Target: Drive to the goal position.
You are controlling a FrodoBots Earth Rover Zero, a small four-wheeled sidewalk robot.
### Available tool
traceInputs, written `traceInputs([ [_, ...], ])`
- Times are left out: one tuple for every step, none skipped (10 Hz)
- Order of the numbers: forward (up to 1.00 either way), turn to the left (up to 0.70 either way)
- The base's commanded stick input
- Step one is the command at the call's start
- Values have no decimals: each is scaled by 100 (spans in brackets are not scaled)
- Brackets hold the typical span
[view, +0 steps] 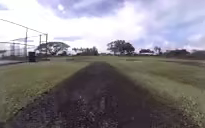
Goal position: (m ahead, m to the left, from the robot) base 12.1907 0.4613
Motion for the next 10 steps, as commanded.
traceInputs([
  [50,0],
  [50,0],
  [50,0],
  [50,0],
  [50,0],
  [50,0],
  [50,0],
  [50,0],
  [50,0],
  [50,0],
])
